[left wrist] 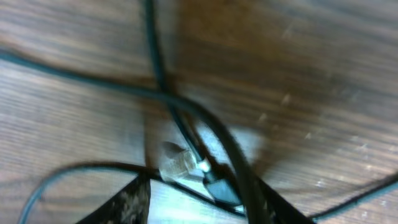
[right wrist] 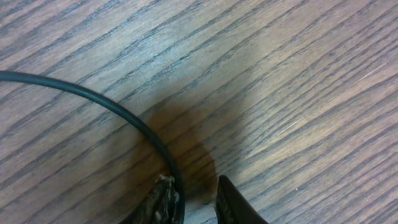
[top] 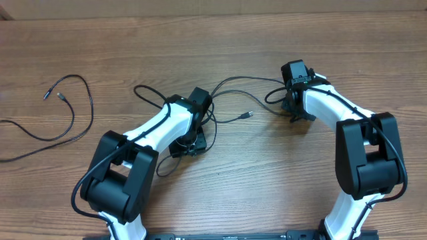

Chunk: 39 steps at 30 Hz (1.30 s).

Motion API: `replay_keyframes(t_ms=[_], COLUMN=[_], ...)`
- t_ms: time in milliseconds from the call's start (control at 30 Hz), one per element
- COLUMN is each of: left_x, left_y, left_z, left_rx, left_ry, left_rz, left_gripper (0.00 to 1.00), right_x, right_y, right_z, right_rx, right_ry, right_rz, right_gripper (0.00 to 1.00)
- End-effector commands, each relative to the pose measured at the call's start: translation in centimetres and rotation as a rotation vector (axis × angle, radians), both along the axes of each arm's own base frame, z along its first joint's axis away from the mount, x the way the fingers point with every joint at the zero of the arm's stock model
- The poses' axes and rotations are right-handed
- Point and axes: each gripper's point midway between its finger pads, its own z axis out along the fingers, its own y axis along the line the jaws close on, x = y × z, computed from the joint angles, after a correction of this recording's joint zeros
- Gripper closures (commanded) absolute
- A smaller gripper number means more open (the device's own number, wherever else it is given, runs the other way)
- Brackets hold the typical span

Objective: Untangle cables

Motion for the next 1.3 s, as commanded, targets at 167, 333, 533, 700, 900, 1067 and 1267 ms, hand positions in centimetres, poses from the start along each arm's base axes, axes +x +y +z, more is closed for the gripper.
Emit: replay_keyframes(t_ms=[167,333,533,700,900,1067,1267], left_x=[-0.6,-0.6,-0.3,0.3,2.2,3.4,2.7], left_y=[1.5,1.6,1.4,1.2,1.3,0.7,1.0], left_z=[-1.4,-1.4,-1.1,0.7,6.2,11.9,14.3], left_rx=[0.072,0.069,0.057,0.06,0.057,-0.02,-0.045], left_ry=[-0.009,-0.006,-0.006,-0.01,-0.11,-0.27,-0.324], left_rz=[0.074,0.077,0.021,-0.02,-0.058,-0.063,-0.066], left_gripper=[0.66,0.87,0.96,0.96,0.96,0.96,0.56], right_x=[-1.9,-1.9,-1.9,-1.9,-1.9,-1.9,-1.9], right_y=[0.7,0.7,0.7,0.7,0.7,0.7,0.7], right_z=[-2.5,-2.5,-2.5,-2.5,-2.5,-2.5,-2.5], right_rx=[0.053,0.052,0.052,0.052,0.052,0.053,0.053], right_ry=[0.081,0.082,0.082,0.081,0.081,0.081,0.081], right_rz=[0.015,0.015,0.015,0.015,0.015,0.015,0.015], right_gripper=[0.78,0.78,0.78,0.78,0.78,0.78,0.77])
